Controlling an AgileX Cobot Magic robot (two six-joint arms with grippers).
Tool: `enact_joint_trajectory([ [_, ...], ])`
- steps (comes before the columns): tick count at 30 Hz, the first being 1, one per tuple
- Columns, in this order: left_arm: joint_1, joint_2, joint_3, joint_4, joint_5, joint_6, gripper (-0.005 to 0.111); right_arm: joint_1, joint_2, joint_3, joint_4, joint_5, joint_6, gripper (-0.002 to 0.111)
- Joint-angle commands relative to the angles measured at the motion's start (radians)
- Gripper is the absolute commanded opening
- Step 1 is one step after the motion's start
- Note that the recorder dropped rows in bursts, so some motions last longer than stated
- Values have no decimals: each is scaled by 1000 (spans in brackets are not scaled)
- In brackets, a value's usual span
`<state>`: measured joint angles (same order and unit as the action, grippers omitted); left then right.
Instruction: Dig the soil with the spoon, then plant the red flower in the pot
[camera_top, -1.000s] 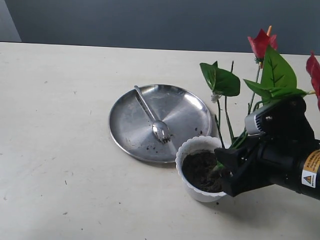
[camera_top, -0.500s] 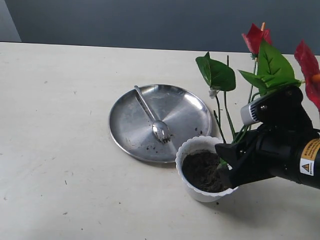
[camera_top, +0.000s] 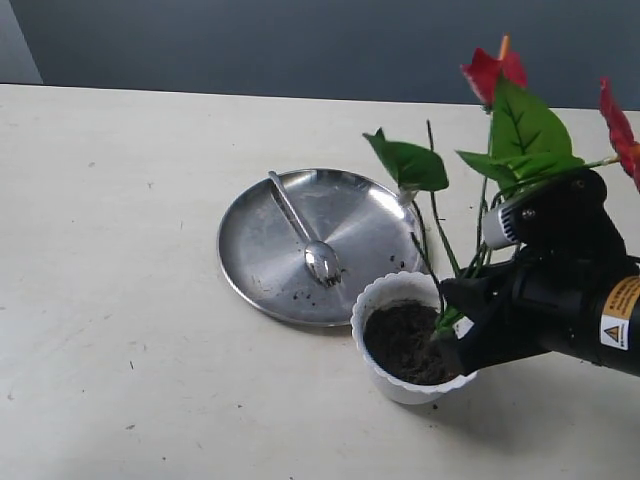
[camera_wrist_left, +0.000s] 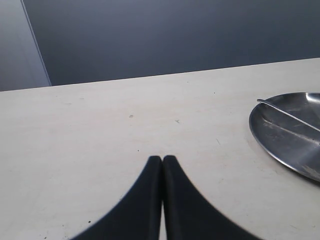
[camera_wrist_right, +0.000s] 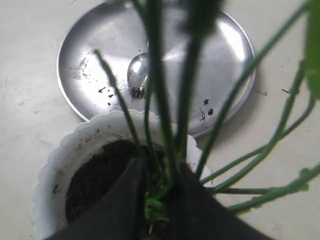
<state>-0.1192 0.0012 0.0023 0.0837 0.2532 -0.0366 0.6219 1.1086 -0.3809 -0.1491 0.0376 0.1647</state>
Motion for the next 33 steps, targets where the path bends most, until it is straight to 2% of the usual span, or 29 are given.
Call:
enact_joint_trajectory([
  [1, -5, -1, -2, 1, -14, -6, 1, -4, -6, -6, -7, -51, -10, 0],
  [5, -5, -1, -2, 1, -14, -6, 1, -4, -6, -22, -7, -95, -10, 0],
  [13, -5, -1, -2, 1, -14, -6, 1, -4, -6, -86, -51, 9, -12, -1],
  [22, -5, -1, -2, 1, -14, -6, 1, -4, 2, -67, -63, 32, -14, -1],
  [27, -5, -1, -2, 1, -14, -6, 1, 69, 34, -10, -55, -25, -14, -1],
  [33, -5, -1, -2, 1, -14, -6, 1, 136, 78, -1, -50, 4, -10, -1],
])
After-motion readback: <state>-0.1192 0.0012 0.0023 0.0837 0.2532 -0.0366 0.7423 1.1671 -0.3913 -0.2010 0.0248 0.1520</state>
